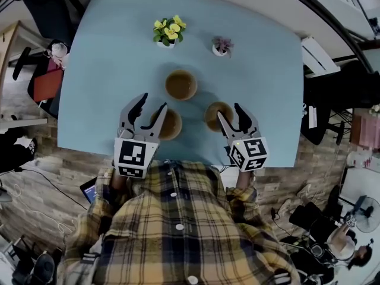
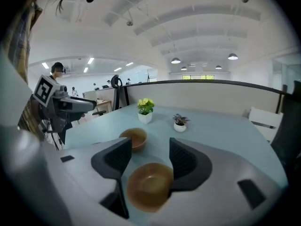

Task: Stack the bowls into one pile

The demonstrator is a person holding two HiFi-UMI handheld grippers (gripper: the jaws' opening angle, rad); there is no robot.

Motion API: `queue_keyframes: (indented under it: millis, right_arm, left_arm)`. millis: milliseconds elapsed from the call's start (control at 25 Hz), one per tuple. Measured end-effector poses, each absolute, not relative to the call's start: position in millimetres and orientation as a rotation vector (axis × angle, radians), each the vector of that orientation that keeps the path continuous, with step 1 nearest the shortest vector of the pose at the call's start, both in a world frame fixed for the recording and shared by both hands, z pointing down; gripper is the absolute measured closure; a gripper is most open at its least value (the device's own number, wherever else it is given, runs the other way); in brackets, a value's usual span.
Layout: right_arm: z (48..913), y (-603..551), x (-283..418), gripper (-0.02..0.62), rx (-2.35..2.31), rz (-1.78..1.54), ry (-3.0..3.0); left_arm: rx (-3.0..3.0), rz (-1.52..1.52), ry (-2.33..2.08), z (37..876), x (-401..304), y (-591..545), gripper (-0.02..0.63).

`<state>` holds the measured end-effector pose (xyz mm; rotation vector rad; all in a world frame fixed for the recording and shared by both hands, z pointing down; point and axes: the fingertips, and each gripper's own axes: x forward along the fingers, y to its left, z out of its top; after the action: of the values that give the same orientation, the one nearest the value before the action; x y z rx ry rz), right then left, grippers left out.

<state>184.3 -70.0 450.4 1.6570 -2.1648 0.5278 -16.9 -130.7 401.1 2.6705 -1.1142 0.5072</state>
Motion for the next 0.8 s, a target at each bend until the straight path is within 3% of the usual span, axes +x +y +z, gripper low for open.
queue_keyframes:
  millis: [800]
  right_arm:
    - [554,-57,227,0.353,1.466,0.664,-1.898]
  left_arm:
    - [2.621,0.571,-1.113,429,-9,-132,0.423]
